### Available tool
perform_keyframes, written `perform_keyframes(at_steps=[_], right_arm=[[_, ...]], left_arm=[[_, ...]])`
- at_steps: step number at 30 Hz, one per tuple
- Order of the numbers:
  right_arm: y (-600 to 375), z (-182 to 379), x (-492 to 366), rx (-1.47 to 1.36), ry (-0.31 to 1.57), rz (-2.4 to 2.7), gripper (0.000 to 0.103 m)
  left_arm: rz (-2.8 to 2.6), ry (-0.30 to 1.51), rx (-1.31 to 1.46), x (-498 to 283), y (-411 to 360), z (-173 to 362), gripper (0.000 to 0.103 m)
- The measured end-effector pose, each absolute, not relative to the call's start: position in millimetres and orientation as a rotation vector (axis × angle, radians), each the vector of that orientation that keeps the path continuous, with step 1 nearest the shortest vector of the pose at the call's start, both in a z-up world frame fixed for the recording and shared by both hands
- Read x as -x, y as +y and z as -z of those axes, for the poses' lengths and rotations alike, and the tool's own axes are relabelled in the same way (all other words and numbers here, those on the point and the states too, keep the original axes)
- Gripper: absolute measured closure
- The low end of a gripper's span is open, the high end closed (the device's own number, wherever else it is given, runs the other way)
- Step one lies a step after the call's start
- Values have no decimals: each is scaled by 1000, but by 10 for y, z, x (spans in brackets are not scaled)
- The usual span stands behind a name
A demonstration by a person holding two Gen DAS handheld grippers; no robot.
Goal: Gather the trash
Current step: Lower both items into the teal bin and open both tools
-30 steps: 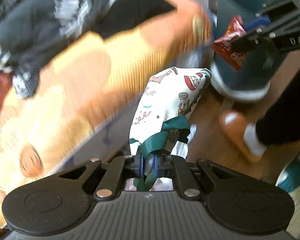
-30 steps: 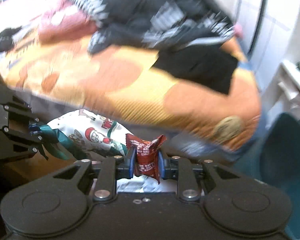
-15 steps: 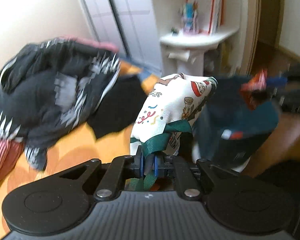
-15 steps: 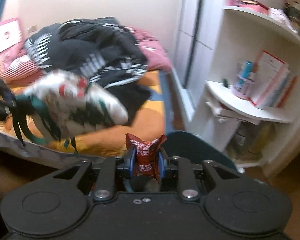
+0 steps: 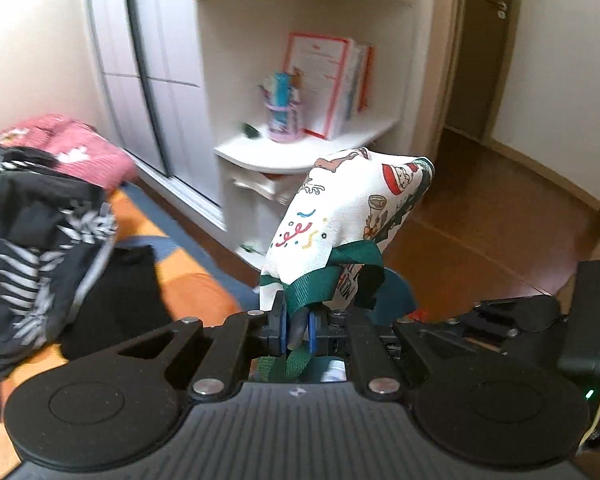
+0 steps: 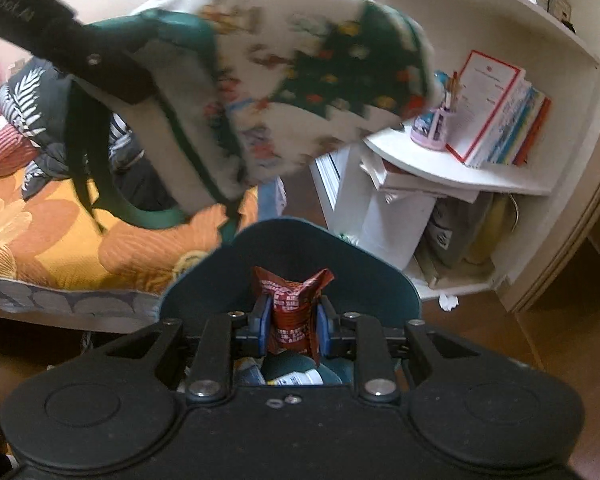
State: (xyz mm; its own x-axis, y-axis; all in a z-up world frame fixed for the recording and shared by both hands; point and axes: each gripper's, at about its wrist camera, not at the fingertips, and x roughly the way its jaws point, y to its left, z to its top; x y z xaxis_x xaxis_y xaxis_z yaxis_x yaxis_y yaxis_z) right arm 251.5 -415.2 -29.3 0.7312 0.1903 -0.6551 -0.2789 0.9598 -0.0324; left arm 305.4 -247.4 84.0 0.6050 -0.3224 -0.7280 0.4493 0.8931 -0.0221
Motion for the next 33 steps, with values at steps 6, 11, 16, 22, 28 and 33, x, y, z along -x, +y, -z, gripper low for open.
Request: perform_keyframes(at_steps=[6,11,16,22,28,33], right_arm=[[-4262,552,-2640,102,763,-240,80],[-4263,779,-2775,90,817,-247,80],[-4190,1006,-2934,110,881,-246,80],[-4200,1174,-3058,89,951,-239,76],[-4204,1233,-3020,85,970,-245,73],[-4217,1211,-2978,87,976,-242,69]], left_arm=[[448,944,-166,-3276,-2771,-245,94],[413,1054,-186,-3396,-2811,242,94],[387,1149,-255,-3475,-2895,676,94],[400,1207,-301,-3551,-3029,989,94],[400,1262,-317,-3596,-3085,1197,91],[391,1285,-289,-3568,-3064,1229,84]])
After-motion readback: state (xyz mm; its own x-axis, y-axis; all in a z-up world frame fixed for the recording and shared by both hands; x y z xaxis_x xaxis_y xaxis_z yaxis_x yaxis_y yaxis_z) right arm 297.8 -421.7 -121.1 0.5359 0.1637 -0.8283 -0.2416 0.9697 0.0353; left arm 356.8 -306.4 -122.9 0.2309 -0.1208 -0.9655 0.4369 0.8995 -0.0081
